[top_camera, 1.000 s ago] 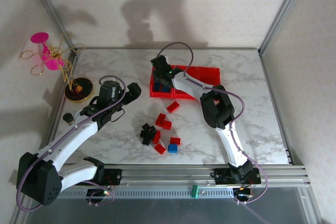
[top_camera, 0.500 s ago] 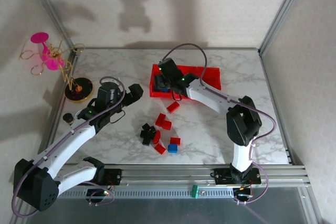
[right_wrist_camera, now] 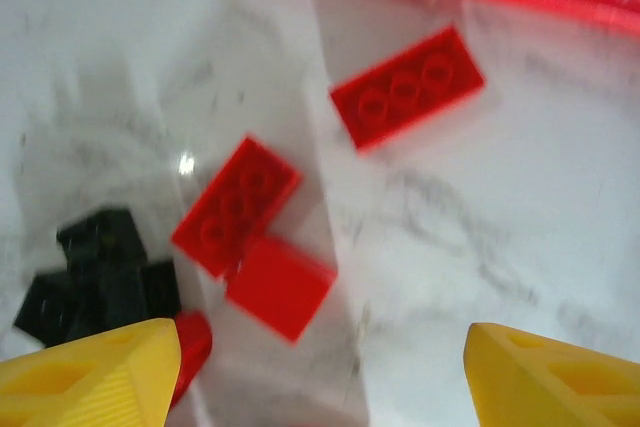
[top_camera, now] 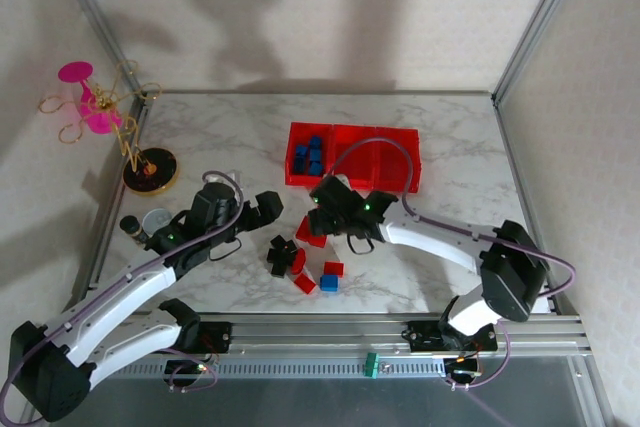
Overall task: Sort the legos into containers by color
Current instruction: Pick up the lego from the bottom-center of the table.
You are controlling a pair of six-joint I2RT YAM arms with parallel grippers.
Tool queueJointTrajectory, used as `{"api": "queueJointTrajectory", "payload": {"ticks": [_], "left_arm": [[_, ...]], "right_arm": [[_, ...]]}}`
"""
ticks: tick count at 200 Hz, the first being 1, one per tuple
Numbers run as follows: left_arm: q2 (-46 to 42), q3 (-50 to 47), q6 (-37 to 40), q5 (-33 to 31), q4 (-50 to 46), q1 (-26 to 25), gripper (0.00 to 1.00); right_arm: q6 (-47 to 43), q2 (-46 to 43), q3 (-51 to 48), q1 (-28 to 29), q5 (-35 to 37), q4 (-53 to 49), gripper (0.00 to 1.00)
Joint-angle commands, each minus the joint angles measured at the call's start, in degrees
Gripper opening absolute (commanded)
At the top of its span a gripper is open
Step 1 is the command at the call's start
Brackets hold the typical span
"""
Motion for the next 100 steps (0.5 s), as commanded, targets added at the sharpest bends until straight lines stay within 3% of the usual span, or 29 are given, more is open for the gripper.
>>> {"api": "queueJointTrajectory", "payload": {"ticks": [1,59,100], "left_arm": [[-1.77,-1.31,-0.09,-0.14,-2.86,-1.03,0.99],[-2.81,-3.45,-1.42,-0.26,-2.59,-3.10,1.00],[-2.29,-3.97,-1.39,-0.26,-2.54,-3.27,1.00]], "right_arm": [[8.73,-1.95,-2.83,3.57,0.61,-4.46,0.77],[23.78,-2.10,-7.98,14.71,0.51,-7.32,0.82],[28.26,-1.38,-11.80,16.56,-1.78,-1.10,0.80]]}}
